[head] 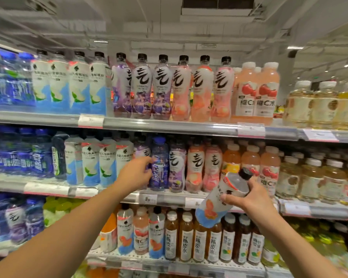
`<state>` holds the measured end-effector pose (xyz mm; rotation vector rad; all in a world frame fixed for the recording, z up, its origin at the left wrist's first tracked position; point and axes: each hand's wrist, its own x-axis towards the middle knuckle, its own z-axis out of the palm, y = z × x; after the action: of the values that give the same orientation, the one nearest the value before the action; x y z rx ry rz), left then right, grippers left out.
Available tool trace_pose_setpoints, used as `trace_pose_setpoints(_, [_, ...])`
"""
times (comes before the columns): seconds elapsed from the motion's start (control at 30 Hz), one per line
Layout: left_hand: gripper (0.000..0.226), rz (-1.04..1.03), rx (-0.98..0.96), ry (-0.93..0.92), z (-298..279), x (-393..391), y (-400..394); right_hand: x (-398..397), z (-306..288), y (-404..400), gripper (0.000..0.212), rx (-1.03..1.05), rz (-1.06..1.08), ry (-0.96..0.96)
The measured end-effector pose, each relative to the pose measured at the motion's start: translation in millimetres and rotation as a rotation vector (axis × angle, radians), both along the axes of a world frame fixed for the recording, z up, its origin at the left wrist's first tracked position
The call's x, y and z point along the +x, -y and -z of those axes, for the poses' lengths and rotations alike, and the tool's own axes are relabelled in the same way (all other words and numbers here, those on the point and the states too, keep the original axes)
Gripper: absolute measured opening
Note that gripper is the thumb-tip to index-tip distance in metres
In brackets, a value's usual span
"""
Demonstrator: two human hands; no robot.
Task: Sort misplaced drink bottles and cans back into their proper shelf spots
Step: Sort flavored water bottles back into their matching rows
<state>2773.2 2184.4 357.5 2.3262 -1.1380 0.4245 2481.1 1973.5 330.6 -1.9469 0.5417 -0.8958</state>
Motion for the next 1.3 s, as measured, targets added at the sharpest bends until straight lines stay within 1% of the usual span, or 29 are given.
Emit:
trace_pose_setpoints(0.07, [0.035, 0.01, -0.102, 0.014, -5, 9, 6, 12, 3, 0, 0.053, -0.001, -0.011, -0.018])
trace_pose_setpoints(0.1, [0.037, 0.014, -0.141, 0.026, -7, 12, 10, 16, 4, -1, 0.053, -0.009, -0.018, -0.025])
trace_pose_setpoints(0.23, [0.057, 0.014, -0.197, 0.058, -18, 19, 25, 25, 9, 6, 0.053, -0.001, -0.041, -0.064])
trace_pose_setpoints(0.37, [0.066, -0.032, -0.135, 0.092, -33, 21, 48, 26, 7, 10, 0.057, 0.02, -0.063, -0.069])
trace_pose_setpoints(0.57, [0.061, -0.08, -0.065, 0.048, -44, 19, 69, 15, -1, 14, 0.049, 0.064, -0.089, -0.053])
trace_pose_setpoints(0.7, [0.061, -0.08, -0.044, 0.052, -41, 17, 72, 5, 0, 24, 0.055, 0.058, -0.083, -0.05])
trace_pose_setpoints(0.83, [0.064, -0.081, 0.002, 0.077, -42, 14, 67, 3, -4, 30, 0.068, 0.073, -0.094, -0.052])
trace_pose_setpoints(0.97, [0.064, -0.074, 0.072, 0.095, -48, 6, 61, 5, -10, 30, 0.065, 0.081, -0.128, -0.041])
trace_pose_setpoints(1.1, [0.054, -0.024, 0.111, 0.1, -47, -2, 45, 7, -12, 24, 0.067, 0.039, -0.145, -0.026])
trace_pose_setpoints(1.2, [0.049, 0.033, 0.139, 0.129, -32, -3, 26, 10, -10, 20, 0.061, 0.012, -0.158, -0.028])
trace_pose_setpoints(1.3, [0.046, 0.054, 0.157, 0.157, -10, 3, 1, 19, -3, 16, 0.063, 0.027, -0.177, -0.028])
